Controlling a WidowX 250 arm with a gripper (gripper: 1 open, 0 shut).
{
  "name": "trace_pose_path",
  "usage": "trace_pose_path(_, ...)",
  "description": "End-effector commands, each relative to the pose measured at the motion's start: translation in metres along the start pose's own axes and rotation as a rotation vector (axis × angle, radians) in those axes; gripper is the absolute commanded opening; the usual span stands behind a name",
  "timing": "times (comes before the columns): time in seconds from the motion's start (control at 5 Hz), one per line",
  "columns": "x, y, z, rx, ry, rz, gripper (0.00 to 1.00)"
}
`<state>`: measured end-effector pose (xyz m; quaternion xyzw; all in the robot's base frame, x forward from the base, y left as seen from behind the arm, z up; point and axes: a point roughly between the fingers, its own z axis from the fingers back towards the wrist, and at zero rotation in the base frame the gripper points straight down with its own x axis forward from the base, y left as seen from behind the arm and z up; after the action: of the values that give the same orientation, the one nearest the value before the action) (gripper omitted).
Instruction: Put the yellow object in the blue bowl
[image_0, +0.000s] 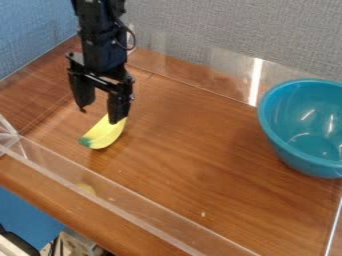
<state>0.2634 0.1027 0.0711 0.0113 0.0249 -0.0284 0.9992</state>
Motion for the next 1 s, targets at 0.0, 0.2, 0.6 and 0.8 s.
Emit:
trace_pose_path(0.0, 0.010, 0.000, -0.001, 0.023, -0.056, -0.047, 1.00)
trace_pose_path(0.2, 0.011, -0.005, -0.016, 0.023, -0.055, -0.098, 1.00)
trace_pose_path(0.6, 0.015, 0.008, -0.039, 0.022, -0.047, -0.002, 0.00)
trace_pose_path(0.8, 0.020, 0.017, -0.040, 0.024, -0.044, 0.000, 0.00)
